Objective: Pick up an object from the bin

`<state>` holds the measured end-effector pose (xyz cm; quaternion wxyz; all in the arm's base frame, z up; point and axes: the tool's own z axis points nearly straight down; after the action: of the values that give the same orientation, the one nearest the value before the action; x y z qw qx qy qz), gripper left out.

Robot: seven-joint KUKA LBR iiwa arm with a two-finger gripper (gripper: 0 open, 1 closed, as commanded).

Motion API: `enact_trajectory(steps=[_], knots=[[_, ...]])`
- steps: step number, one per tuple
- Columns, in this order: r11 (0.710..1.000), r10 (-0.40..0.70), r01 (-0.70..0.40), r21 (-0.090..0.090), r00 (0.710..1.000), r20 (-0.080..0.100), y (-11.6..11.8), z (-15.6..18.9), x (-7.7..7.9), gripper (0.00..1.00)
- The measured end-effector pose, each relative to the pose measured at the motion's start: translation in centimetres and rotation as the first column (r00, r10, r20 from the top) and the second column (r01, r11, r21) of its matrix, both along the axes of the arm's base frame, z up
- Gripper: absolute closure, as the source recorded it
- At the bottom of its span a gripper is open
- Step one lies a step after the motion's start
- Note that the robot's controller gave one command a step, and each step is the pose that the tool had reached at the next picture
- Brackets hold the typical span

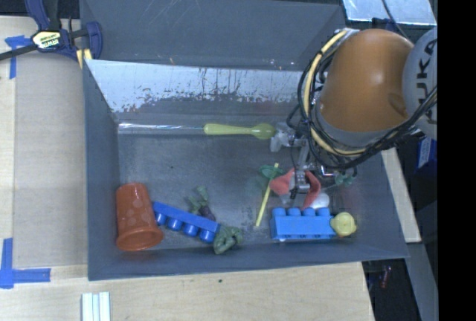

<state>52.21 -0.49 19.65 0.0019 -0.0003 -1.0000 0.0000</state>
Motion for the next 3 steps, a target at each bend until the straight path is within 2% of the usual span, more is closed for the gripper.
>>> enact_trajectory(steps=[1, 2, 3], knots=[[1.000, 0.000, 0.000, 0.000, 1.000, 0.007, 0.0, 0.3, 0.2, 0.00], [0.998, -0.058, 0.058, 0.000, 0.998, 0.013, -5.1, -7.2, 1.9, 0.00], [0.994, -0.108, 0.108, 0.002, 0.994, 0.022, -4.0, -8.1, 5.0, 0.00]])
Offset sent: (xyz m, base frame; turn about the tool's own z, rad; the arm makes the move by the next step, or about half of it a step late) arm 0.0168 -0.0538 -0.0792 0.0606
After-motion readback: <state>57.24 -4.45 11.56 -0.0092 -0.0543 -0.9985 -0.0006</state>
